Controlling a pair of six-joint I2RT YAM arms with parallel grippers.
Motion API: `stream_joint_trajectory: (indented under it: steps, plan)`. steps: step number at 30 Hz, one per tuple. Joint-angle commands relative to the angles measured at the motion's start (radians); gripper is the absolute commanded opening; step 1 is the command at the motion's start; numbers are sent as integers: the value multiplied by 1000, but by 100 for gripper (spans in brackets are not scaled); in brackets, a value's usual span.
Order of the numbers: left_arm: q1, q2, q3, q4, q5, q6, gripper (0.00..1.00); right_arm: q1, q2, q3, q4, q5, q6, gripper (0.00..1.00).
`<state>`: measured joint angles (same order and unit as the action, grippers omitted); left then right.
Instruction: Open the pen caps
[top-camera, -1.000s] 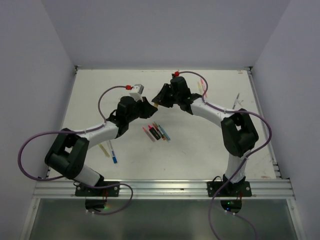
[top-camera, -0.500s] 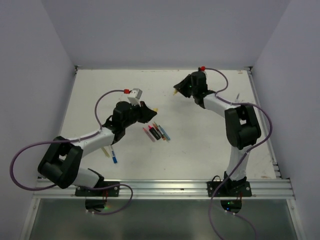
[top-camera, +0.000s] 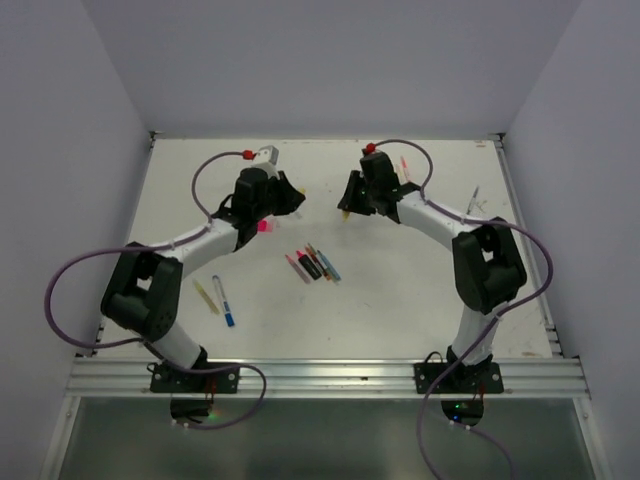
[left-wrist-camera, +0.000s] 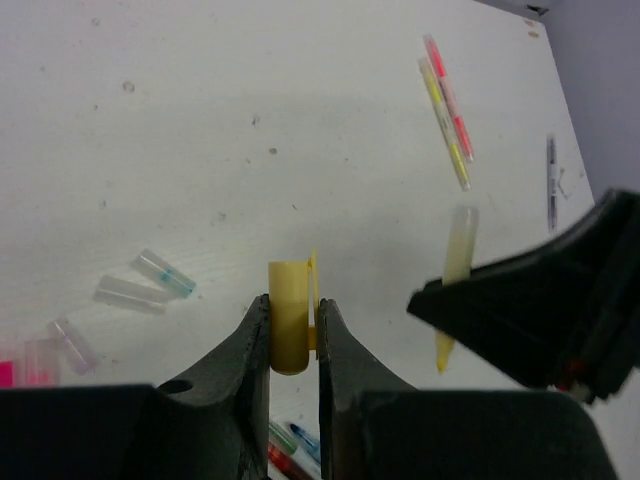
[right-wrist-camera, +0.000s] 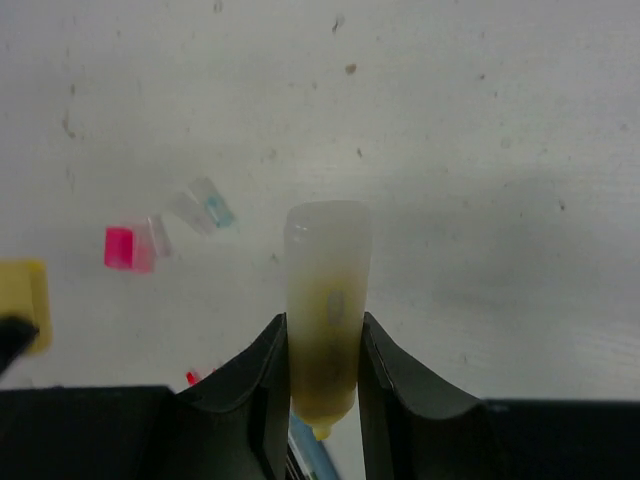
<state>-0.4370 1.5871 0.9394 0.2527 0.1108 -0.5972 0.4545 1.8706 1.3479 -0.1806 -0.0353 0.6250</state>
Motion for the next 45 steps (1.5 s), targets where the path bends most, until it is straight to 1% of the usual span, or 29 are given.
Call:
stream_joint_trajectory:
  steps: [1,4,9,12,13,17,19,21,23,25,30,36,39,41,42,45]
  plan:
    - [20,92,145,-154,-63,-53,0,44,-119,-39,-172,60,-169,0]
    - [40,123,147,-159,-74,-84,0,72,-132,-26,-256,98,-238,0]
    - [95,129,145,-219,-100,-78,0,95,-117,-46,-298,143,-294,0]
    - [129,79,108,-251,-169,-64,0,128,-82,-61,-295,159,-300,0]
    - [136,65,101,-303,-216,-62,0,139,-71,-64,-295,164,-301,0]
    - [179,31,87,-403,-295,-64,0,182,-1,-40,-301,146,-303,0]
    - [185,21,72,-446,-354,-70,0,199,10,-32,-301,141,-301,0]
    - [192,-6,32,-434,-370,-81,0,207,15,-36,-287,133,-297,1]
    - [198,-16,15,-421,-366,-85,0,208,24,-36,-283,150,-301,4]
    - [202,-9,15,-429,-367,-85,0,208,39,-32,-290,179,-314,8]
    - [216,37,12,-400,-367,-89,0,219,64,-7,-309,206,-330,11]
    - [234,109,30,-369,-332,-79,0,231,82,8,-324,213,-343,17]
    - [238,134,42,-362,-323,-75,0,236,82,3,-323,213,-343,23]
    - [241,149,50,-360,-310,-72,0,242,82,5,-321,212,-343,24]
    - [242,154,56,-357,-309,-72,0,245,82,5,-319,209,-343,27]
    - [245,163,70,-351,-303,-65,7,253,84,11,-319,203,-344,33]
